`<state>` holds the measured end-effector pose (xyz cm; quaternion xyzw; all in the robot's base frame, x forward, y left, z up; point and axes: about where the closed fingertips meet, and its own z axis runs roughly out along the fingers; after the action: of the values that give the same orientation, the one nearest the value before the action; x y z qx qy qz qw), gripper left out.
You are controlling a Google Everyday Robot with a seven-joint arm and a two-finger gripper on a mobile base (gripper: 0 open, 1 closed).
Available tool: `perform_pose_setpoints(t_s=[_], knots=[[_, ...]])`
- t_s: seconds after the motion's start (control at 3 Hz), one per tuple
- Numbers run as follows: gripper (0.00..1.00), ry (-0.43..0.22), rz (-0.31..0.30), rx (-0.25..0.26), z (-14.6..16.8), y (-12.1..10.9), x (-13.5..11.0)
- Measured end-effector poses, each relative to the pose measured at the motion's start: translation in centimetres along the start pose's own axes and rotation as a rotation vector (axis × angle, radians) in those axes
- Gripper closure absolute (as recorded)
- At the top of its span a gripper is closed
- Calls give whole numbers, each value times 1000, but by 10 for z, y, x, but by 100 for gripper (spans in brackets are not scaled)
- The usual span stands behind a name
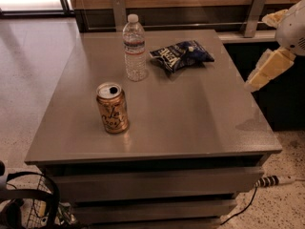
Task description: Pick blue chip bag
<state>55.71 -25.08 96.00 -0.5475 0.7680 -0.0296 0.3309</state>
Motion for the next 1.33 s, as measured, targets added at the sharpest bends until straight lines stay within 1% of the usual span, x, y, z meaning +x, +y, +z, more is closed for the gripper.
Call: perform_pose_setpoints(t_s=[0.33,0.67,1.0,1.33], knots=[[0,0,0,-1,0,0,0],[0,-23,-18,-16,18,-6,-6],[0,-135,-106,-64,82,-31,-37],[0,-226,-180,-98,131,-50,-64]])
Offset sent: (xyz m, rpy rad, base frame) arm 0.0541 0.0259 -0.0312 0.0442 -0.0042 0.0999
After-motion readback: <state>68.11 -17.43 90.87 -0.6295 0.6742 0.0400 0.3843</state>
